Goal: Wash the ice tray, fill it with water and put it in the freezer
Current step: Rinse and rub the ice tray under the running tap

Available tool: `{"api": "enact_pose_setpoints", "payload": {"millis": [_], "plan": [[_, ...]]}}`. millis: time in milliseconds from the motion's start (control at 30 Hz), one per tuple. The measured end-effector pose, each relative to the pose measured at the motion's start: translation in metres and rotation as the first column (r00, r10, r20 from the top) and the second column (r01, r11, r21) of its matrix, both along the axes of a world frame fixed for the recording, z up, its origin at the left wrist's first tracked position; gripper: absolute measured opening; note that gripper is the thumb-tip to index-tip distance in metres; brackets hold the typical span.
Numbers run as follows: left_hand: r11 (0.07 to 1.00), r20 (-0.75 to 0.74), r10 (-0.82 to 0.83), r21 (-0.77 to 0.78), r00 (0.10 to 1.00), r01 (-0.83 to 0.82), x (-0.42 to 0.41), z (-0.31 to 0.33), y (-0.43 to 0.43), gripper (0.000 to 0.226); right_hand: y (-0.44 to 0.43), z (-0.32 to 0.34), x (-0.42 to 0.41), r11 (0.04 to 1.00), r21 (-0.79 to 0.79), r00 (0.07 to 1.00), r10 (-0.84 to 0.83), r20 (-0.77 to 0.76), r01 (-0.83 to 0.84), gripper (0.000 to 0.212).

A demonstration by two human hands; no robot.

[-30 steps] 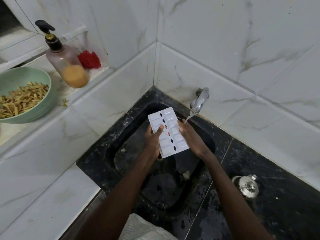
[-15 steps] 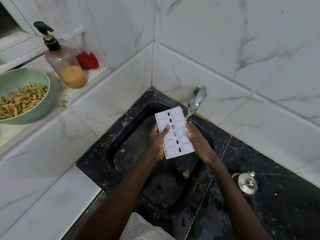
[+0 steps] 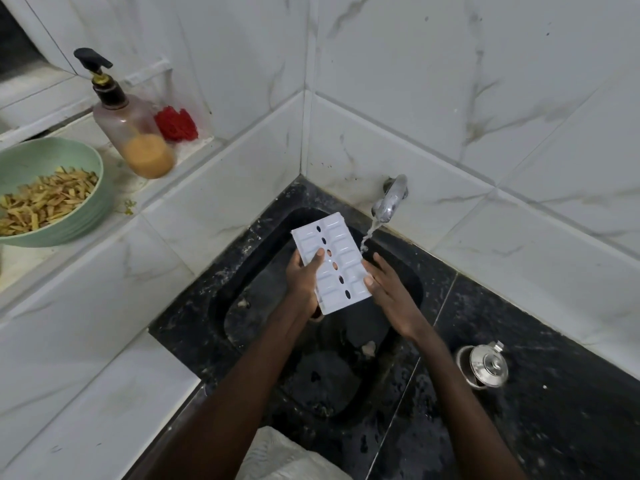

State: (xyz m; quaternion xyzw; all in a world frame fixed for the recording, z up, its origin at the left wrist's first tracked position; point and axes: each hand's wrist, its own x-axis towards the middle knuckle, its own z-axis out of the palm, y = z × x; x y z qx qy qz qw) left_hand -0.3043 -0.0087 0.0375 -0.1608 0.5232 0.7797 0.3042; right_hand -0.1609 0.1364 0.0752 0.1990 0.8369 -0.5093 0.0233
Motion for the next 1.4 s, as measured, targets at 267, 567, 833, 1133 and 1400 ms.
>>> {"api": "enact_pose_setpoints", "payload": {"millis": [267,567,833,1133,1400], "plan": [[0.99,-0.038,-0.103,-0.098,0.994,0.098,0.015,-0.009,0.0,0.037,0.003,-0.016,0.022,0.994,0.038,0.994,-0.105,0.044,0.103,0.067],[0.978,-0.105,-0.206,-0.045,0.973,0.202,0.031,0.01,0.006,0.037,0.043,0.001,-0.045,0.928,0.369,0.998,-0.056,-0.014,0.057,0.055],[0.964,-0.17,-0.265,-0.054,0.949,0.259,0.033,0.019,0.006,0.033,0.05,-0.013,-0.074,0.876,0.47,0.994,-0.1,-0.041,0.107,0.037],[0.948,-0.203,-0.317,-0.065,0.926,0.311,0.038,0.019,0.009,0.041,0.041,-0.011,-0.082,0.871,0.488,0.994,-0.094,0.063,0.052,0.056],[0.949,-0.211,-0.315,-0.087,0.925,0.303,0.034,0.013,0.009,0.043,0.046,-0.007,-0.077,0.813,0.58,0.975,-0.167,0.145,0.053,0.047]]}}
